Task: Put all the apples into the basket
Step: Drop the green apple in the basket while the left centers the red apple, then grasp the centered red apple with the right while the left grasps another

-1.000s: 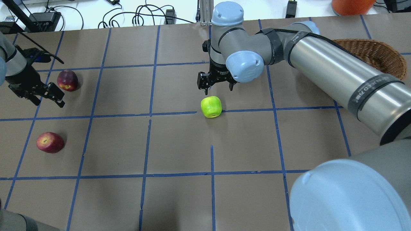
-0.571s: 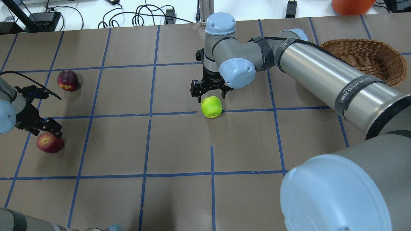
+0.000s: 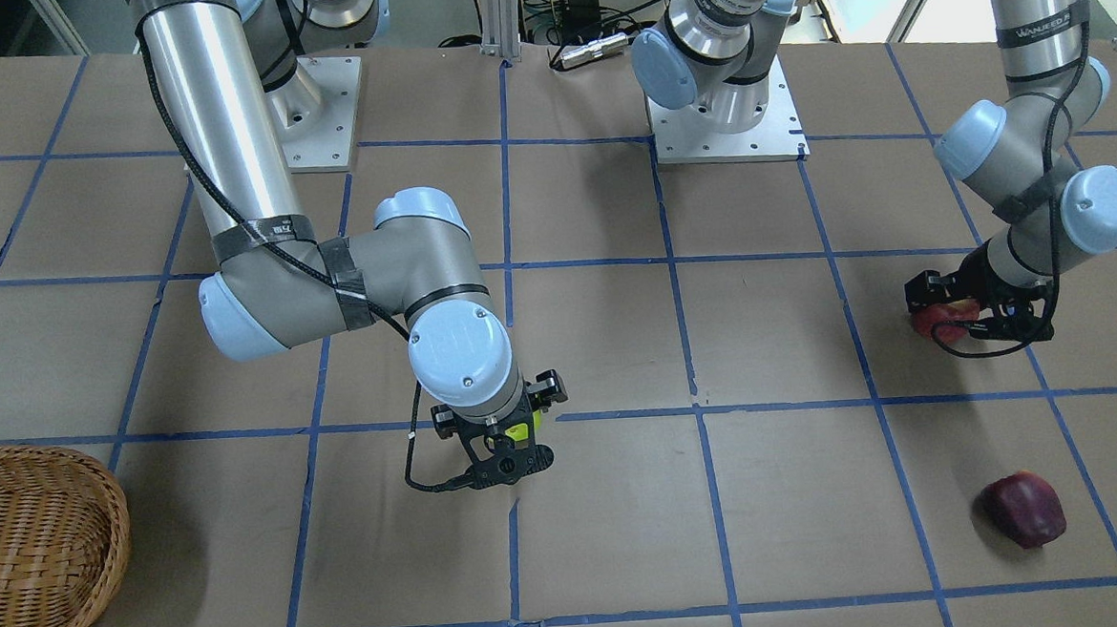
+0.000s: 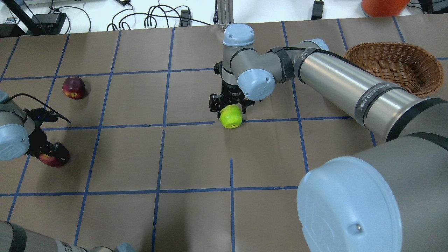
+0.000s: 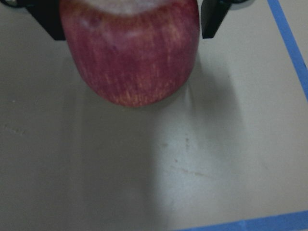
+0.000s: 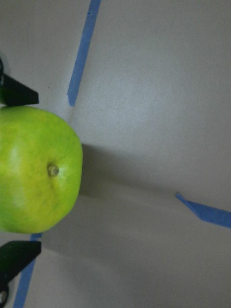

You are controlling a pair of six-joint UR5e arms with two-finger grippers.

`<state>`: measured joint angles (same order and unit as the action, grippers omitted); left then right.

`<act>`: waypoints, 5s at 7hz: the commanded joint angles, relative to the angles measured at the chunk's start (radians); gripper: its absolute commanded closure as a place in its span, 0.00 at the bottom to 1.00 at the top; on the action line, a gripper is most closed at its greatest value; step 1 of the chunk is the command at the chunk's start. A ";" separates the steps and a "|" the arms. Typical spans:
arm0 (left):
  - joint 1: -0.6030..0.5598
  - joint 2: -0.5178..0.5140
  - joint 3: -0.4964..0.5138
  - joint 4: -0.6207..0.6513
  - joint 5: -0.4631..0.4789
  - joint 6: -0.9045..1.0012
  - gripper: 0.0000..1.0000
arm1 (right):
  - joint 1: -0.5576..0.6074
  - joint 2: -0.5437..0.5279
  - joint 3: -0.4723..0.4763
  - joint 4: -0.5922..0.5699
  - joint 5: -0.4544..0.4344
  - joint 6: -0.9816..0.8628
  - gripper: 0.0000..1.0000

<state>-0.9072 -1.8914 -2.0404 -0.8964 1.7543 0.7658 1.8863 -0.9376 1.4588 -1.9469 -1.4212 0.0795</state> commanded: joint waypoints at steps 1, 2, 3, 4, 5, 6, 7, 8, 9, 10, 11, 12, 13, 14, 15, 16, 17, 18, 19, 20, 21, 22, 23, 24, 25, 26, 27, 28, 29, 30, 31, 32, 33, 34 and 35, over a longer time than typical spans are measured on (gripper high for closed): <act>-0.018 0.011 0.050 -0.051 -0.044 -0.057 0.63 | -0.006 0.002 0.000 -0.065 -0.013 0.006 0.84; -0.041 0.011 0.145 -0.188 -0.086 -0.115 0.63 | -0.022 -0.015 -0.003 -0.057 -0.013 0.006 1.00; -0.127 0.009 0.260 -0.314 -0.088 -0.228 0.63 | -0.050 -0.055 -0.015 -0.029 -0.024 0.006 1.00; -0.235 0.009 0.326 -0.396 -0.108 -0.361 0.63 | -0.149 -0.108 -0.030 0.015 -0.066 -0.010 1.00; -0.346 0.008 0.344 -0.416 -0.136 -0.534 0.63 | -0.299 -0.154 -0.063 0.108 -0.068 -0.055 1.00; -0.468 -0.003 0.350 -0.406 -0.194 -0.753 0.63 | -0.428 -0.177 -0.127 0.196 -0.080 -0.145 1.00; -0.583 -0.011 0.353 -0.365 -0.235 -0.965 0.63 | -0.522 -0.169 -0.170 0.207 -0.191 -0.244 1.00; -0.698 -0.026 0.353 -0.302 -0.268 -1.144 0.63 | -0.583 -0.156 -0.170 0.175 -0.262 -0.350 1.00; -0.802 -0.053 0.351 -0.230 -0.277 -1.312 0.63 | -0.651 -0.117 -0.170 0.078 -0.277 -0.386 1.00; -0.911 -0.102 0.351 -0.148 -0.298 -1.430 0.63 | -0.697 -0.054 -0.175 -0.004 -0.325 -0.540 1.00; -0.974 -0.145 0.351 -0.084 -0.321 -1.498 0.63 | -0.738 0.013 -0.179 -0.136 -0.338 -0.645 1.00; -1.001 -0.182 0.353 -0.041 -0.322 -1.529 0.63 | -0.784 0.061 -0.181 -0.180 -0.332 -0.696 1.00; -1.013 -0.205 0.345 -0.033 -0.320 -1.516 0.41 | -0.820 0.083 -0.186 -0.193 -0.331 -0.748 1.00; -1.013 -0.209 0.354 -0.033 -0.312 -1.510 0.00 | -0.828 0.095 -0.176 -0.210 -0.334 -0.751 0.99; -1.006 -0.192 0.367 -0.035 -0.317 -1.508 0.00 | -0.828 0.100 -0.181 -0.211 -0.334 -0.762 0.33; -0.997 -0.163 0.405 -0.059 -0.318 -1.502 0.00 | -0.828 0.091 -0.187 -0.202 -0.335 -0.773 0.00; -0.972 -0.147 0.478 -0.147 -0.315 -1.492 0.00 | -0.825 0.073 -0.189 -0.186 -0.332 -0.773 0.00; -0.922 -0.135 0.574 -0.308 -0.311 -1.382 0.00 | -0.802 0.012 -0.192 -0.105 -0.317 -0.762 0.00; -0.829 -0.127 0.656 -0.449 -0.303 -1.220 0.00 | -0.738 -0.059 -0.187 -0.031 -0.271 -0.750 0.00; -0.732 -0.129 0.692 -0.476 -0.247 -1.060 0.00 | -0.652 -0.101 -0.187 0.049 -0.266 -0.665 0.00; -0.640 -0.135 0.707 -0.484 -0.208 -0.956 0.00 | -0.547 -0.127 -0.186 0.130 -0.246 -0.523 0.00; -0.554 -0.150 0.721 -0.474 -0.191 -0.789 0.00 | -0.444 -0.127 -0.175 0.187 -0.152 -0.386 0.00; -0.450 -0.170 0.729 -0.470 -0.132 -0.645 0.00 | -0.368 -0.129 -0.166 0.248 -0.060 -0.200 0.00; -0.377 -0.195 0.729 -0.467 -0.101 -0.514 0.00 | -0.305 -0.130 -0.149 0.246 -0.009 -0.069 0.00; -0.318 -0.224 0.726 -0.408 -0.093 -0.440 0.00 | -0.229 -0.121 -0.129 0.232 -0.004 0.009 0.00; -0.270 -0.259 0.724 -0.341 -0.093 -0.430 0.00 | -0.172 -0.118 -0.112 0.215 -0.002 0.099 0.00; -0.237 -0.290 0.724 -0.304 -0.093 -0.428 0.00 | -0.133 -0.115 -0.091 0.215 0.016 0.136 0.00; -0.222 -0.314 0.717 -0.270 -0.093 -0.428 0.00 | -0.089 -0.103 -0.057 0.200 0.021 0.216 0.00; -0.222 -0.340 0.710 -0.244 -0.093 -0.424 0.00 | -0.063 -0.089 -0.043 0.148 0.024 0.265 0.00; -0.222 -0.363 0.707 -0.216 -0.093 -0.413 0.00 | -0.038 -0.064 -0.041 0.137 0.059 0.284 0.00; -0.222 -0.392 0.710 -0.187 -0.095 -0.396 0.01 | -0.020 -0.035 -0.040 0.094 0.061 0.313 0.00; -0.222 -0.414 0.721 -0.168 -0.095 -0.373 0.04 | -0.010 -0.005 -0.038 0.086 0.059 0.319 0.00; -0.220 -0.428 0.724 -0.161 -0.095 -0.359 0.04 | -0.009 0.017 -0.038 0.086 0.059 0.318 0.00; -0.220 -0.429 0.723 -0.162 -0.095 -0.355 0.10 | -0.009 0.029 -0.037 0.086 0.059 0.321 0.00; -0.222 -0.425 0.711 -0.171 -0.093 -0.355 0.27 | -0.009 0.032 -0.035 0.085 0.051 0.324 0.35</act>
<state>-1.1280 -2.3166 -1.3210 -1.0622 1.6601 0.4068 1.8767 -0.9156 1.4218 -1.8601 -1.3640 0.3994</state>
